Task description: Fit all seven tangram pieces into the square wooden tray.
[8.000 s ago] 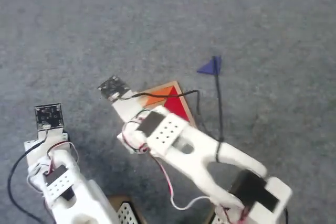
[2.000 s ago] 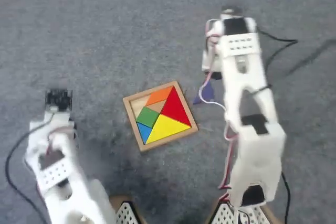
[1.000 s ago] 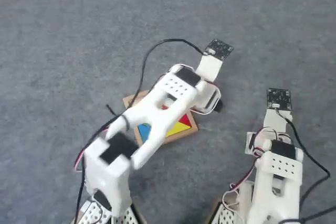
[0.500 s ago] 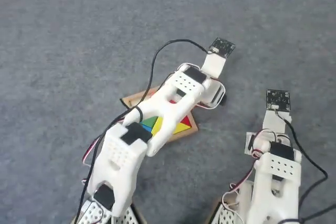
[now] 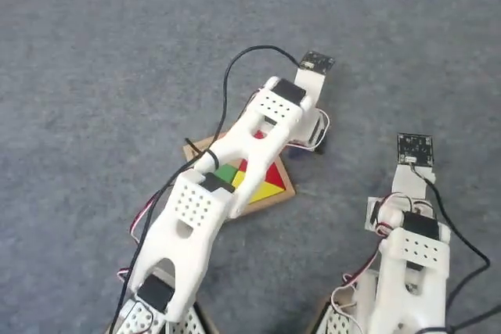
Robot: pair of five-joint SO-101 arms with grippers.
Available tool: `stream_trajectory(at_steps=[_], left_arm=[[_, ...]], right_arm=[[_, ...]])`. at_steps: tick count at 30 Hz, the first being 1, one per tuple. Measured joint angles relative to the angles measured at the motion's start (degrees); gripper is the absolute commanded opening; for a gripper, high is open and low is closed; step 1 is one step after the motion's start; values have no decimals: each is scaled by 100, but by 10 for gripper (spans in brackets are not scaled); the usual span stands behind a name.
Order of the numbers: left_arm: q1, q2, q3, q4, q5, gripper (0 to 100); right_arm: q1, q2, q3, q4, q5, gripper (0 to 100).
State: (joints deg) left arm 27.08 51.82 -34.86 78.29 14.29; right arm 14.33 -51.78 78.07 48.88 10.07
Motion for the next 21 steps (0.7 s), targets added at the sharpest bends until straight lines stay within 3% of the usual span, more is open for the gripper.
stream_trajectory(at_steps=[11,17,21], left_arm=[[9,0,-97,53,-264,101],[-9,-220,-141,308,-404,222],[-44,-360,-141,299,202,244]], right_arm=[[0,0,0,0,0,7],[0,0,0,0,0,7],[0,0,0,0,0,7]])
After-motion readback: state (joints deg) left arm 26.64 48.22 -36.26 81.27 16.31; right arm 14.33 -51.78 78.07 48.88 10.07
